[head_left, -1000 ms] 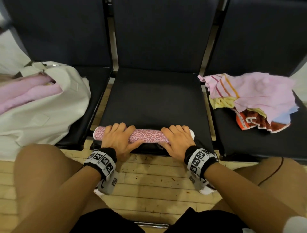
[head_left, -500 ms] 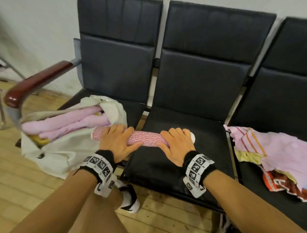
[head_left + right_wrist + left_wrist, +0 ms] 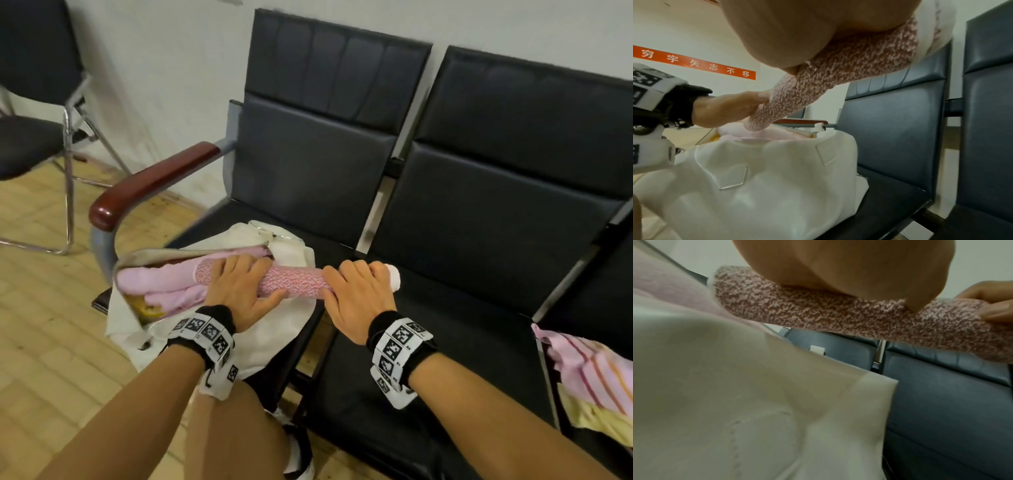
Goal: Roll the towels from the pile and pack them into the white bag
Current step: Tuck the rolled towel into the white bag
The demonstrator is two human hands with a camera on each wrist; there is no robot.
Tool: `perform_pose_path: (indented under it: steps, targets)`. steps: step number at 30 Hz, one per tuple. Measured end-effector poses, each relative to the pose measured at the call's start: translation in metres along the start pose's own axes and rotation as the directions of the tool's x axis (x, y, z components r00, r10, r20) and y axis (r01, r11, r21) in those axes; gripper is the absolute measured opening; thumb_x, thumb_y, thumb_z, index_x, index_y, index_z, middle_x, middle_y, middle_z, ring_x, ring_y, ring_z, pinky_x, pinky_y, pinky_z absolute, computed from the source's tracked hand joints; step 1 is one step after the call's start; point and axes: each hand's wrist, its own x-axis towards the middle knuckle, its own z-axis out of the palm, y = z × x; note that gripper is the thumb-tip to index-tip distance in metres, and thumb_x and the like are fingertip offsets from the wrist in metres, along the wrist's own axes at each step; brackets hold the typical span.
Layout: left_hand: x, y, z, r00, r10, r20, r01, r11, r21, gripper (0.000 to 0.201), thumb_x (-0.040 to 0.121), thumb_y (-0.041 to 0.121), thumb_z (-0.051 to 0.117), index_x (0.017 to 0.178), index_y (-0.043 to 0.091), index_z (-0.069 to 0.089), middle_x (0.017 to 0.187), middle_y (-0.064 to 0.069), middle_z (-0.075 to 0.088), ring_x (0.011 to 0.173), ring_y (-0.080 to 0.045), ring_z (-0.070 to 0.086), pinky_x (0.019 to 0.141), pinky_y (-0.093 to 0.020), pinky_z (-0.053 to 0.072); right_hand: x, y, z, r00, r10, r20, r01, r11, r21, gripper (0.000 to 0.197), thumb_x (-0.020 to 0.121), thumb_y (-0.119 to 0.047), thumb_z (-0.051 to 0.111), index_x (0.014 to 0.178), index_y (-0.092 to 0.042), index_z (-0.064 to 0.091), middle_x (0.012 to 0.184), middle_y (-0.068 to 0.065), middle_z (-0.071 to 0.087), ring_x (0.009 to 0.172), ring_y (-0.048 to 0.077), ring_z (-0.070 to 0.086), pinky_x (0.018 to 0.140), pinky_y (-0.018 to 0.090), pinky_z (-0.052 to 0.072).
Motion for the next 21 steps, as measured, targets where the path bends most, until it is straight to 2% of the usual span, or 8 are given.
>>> perform_pose_path:
  steps: [4,7,9,10,12,14,17,21]
  targets:
    - [-0.001,-0.033,0.011,0.997,-0.073,-0.012,0.073,0.997,-0.003,0.062,0.083,0.072,0.035,0.125,0.029,0.051,0.104,-0.003,0.053,0.098,-0.027,0.048,0.090,-0.046,0.033,0.034,-0.021,0.023,0.999,-0.048,-0.001,0.048,0.998,0.031,0.027,0.093,-0.040,0.043,0.113,-0.026,0.054,0.092,-0.004,0.053,0.083,0.021,0.047,0.082,0.042,0.033]
    - [-0.004,-0.058,0.015,0.978,-0.209,0.025,0.208,0.977,0.057,0.065,0.083,0.071,0.035,0.127,0.025,0.049,0.114,-0.009,0.052,0.104,-0.029,0.046,0.095,-0.050,0.033,0.061,-0.044,0.047,0.996,-0.085,0.034,0.083,0.995,0.054,0.030,0.091,-0.044,0.048,0.113,-0.025,0.053,0.096,-0.003,0.052,0.089,0.022,0.050,0.087,0.042,0.029]
    - [-0.010,-0.075,0.017,0.956,-0.290,0.045,0.285,0.954,0.093,0.068,0.082,0.070,0.032,0.130,0.025,0.048,0.119,-0.011,0.051,0.109,-0.031,0.044,0.099,-0.052,0.030,0.076,-0.065,0.063,0.993,-0.102,0.054,0.098,0.993,0.063,0.034,0.083,-0.043,0.062,0.111,-0.026,0.053,0.096,-0.003,0.053,0.091,0.022,0.051,0.091,0.043,0.027]
    - [-0.016,-0.084,0.018,0.946,-0.322,0.049,0.316,0.944,0.098,0.068,0.081,0.070,0.032,0.130,0.025,0.048,0.121,-0.012,0.051,0.112,-0.032,0.042,0.102,-0.053,0.028,0.082,-0.076,0.070,0.992,-0.111,0.066,0.106,0.992,0.073,0.038,0.078,-0.033,0.068,0.112,-0.025,0.053,0.097,-0.002,0.054,0.093,0.023,0.051,0.092,0.043,0.027]
    - [-0.027,-0.099,0.020,0.929,-0.364,0.059,0.358,0.929,0.094,0.068,0.082,0.070,0.033,0.131,0.026,0.049,0.127,-0.014,0.050,0.120,-0.033,0.039,0.107,-0.056,0.023,0.089,-0.095,0.076,0.986,-0.124,0.111,0.111,0.987,0.118,0.044,0.073,-0.015,0.061,0.116,-0.023,0.055,0.105,0.001,0.056,0.100,0.027,0.051,0.096,0.047,0.028]
    - [-0.038,-0.113,0.023,0.913,-0.401,0.083,0.394,0.915,0.089,0.071,0.083,0.072,0.031,0.134,0.026,0.048,0.135,-0.014,0.047,0.130,-0.035,0.035,0.112,-0.059,0.017,0.098,-0.115,0.081,0.980,-0.120,0.158,0.095,0.983,0.158,0.045,0.074,-0.010,0.054,0.118,-0.022,0.056,0.111,0.003,0.059,0.108,0.028,0.051,0.101,0.051,0.030]
    - [-0.052,-0.125,0.026,0.880,-0.469,0.081,0.464,0.883,0.067,0.073,0.084,0.072,0.030,0.137,0.025,0.047,0.143,-0.011,0.044,0.139,-0.033,0.028,0.116,-0.061,0.007,0.116,-0.138,0.088,0.973,-0.120,0.196,0.077,0.974,0.213,0.043,0.078,-0.005,0.058,0.118,-0.023,0.058,0.114,0.003,0.060,0.113,0.028,0.051,0.107,0.054,0.029]
    - [-0.069,-0.125,0.031,0.867,-0.493,0.072,0.490,0.870,0.052,0.072,0.086,0.070,0.028,0.137,0.022,0.047,0.146,-0.007,0.040,0.144,-0.029,0.020,0.115,-0.066,0.004,0.139,-0.161,0.097,0.941,-0.203,0.271,0.134,0.958,0.252,0.040,0.091,-0.008,0.050,0.130,-0.019,0.047,0.130,0.005,0.052,0.121,0.028,0.043,0.105,0.043,0.032]
